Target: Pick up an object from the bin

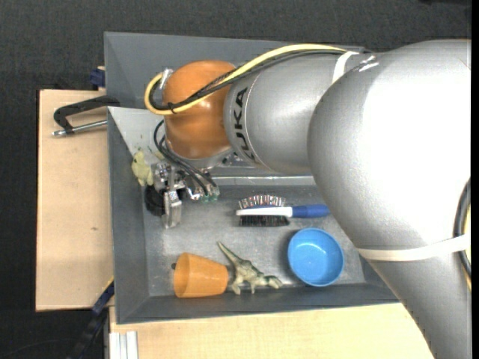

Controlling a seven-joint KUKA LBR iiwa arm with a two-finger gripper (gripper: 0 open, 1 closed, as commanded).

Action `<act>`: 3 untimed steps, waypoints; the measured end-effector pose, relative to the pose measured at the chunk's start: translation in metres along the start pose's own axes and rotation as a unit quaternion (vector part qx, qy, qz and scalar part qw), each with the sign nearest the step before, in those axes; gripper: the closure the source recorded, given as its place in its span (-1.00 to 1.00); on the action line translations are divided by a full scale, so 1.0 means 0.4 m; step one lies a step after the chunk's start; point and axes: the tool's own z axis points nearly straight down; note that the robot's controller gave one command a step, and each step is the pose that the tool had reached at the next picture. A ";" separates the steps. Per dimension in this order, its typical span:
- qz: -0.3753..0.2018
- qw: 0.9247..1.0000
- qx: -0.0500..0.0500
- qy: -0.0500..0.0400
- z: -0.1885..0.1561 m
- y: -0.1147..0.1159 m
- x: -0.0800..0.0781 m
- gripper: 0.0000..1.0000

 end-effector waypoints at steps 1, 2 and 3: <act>0.001 1.000 -0.001 0.000 0.000 0.002 0.000 1.00; 0.001 1.000 -0.001 0.000 0.000 0.003 0.000 1.00; 0.059 0.998 -0.004 0.002 0.000 0.008 0.003 1.00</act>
Offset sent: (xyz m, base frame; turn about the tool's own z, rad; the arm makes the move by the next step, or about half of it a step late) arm 0.0000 0.0000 0.0000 0.0000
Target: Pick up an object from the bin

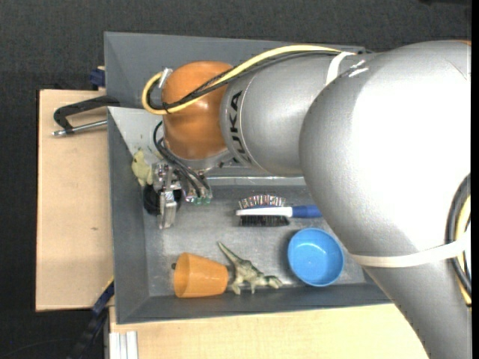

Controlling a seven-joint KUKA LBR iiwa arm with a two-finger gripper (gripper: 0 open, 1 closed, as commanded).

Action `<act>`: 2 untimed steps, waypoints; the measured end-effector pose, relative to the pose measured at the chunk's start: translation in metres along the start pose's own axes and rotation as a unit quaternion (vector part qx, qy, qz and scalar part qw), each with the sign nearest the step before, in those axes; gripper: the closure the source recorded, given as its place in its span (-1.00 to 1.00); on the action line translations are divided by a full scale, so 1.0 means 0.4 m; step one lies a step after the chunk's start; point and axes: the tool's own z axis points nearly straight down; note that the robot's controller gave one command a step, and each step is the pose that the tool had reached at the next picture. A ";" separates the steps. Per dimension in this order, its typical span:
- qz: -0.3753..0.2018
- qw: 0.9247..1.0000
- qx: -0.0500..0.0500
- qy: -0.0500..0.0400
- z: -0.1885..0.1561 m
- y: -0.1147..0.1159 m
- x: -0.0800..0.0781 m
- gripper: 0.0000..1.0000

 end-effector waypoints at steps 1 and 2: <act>-0.401 0.916 -0.002 -0.001 0.010 -0.040 0.025 1.00; -0.400 0.917 -0.002 0.000 0.010 -0.040 0.025 1.00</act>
Offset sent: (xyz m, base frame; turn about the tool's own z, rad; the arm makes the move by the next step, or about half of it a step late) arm -0.0142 -0.0233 -0.0150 -0.8262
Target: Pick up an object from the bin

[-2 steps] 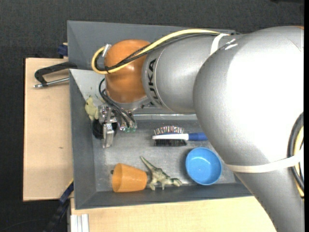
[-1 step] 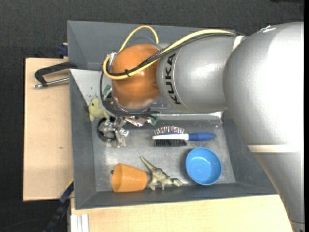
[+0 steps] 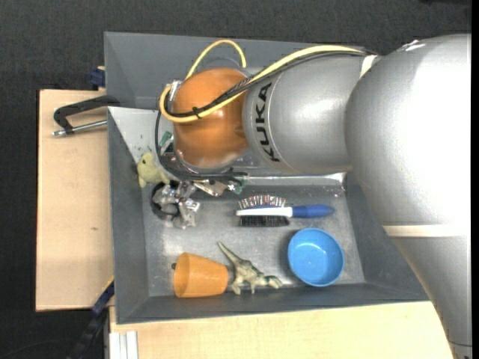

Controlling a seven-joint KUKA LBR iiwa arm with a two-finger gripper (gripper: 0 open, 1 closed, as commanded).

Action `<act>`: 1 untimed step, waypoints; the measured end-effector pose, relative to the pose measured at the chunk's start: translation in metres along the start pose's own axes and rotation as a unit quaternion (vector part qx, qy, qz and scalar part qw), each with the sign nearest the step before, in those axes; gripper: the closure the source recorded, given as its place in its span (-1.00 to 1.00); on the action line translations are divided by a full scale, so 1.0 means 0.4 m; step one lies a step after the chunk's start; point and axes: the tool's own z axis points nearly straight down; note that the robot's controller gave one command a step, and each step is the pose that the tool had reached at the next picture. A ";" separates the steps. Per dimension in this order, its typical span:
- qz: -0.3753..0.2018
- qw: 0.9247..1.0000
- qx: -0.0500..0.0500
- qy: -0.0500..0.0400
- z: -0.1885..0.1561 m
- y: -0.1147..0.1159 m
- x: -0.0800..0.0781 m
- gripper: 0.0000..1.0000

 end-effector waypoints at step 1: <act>0.000 1.000 0.000 0.000 0.000 0.000 0.000 1.00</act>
Offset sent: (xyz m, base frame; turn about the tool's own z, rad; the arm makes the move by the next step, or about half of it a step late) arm 0.0000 0.0000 0.0000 0.0000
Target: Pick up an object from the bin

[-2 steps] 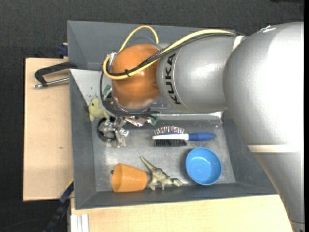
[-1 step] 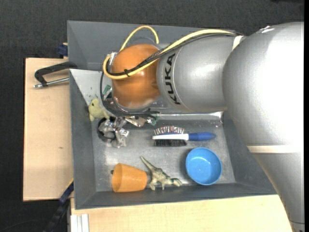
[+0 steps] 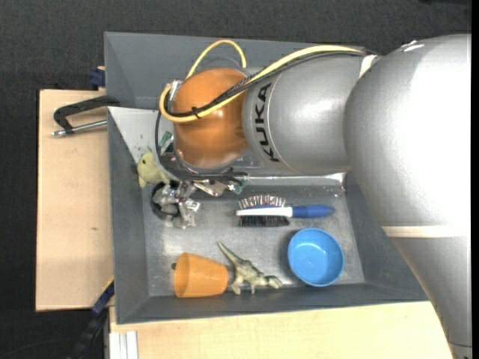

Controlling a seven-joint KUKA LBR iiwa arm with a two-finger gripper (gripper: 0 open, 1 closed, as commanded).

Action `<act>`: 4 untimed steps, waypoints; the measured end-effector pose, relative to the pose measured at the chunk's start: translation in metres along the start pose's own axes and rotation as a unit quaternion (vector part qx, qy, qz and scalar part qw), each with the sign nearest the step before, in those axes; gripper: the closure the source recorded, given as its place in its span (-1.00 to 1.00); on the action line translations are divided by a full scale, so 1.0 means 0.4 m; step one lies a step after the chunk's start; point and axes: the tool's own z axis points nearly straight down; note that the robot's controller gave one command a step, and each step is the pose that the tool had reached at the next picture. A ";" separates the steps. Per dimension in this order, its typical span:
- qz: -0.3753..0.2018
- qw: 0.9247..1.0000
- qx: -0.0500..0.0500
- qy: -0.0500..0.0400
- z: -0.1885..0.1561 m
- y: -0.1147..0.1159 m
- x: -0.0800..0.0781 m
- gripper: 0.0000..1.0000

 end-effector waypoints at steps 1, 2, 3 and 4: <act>0.000 1.000 0.000 0.000 0.000 0.000 0.000 1.00; 0.000 1.000 0.000 0.000 0.000 0.000 0.000 1.00; 0.000 1.000 0.000 0.000 0.000 0.000 0.000 1.00; 0.000 1.000 0.000 0.000 0.000 0.000 0.000 1.00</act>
Offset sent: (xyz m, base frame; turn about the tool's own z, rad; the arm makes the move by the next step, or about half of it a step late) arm 0.0000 0.0000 0.0000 0.0000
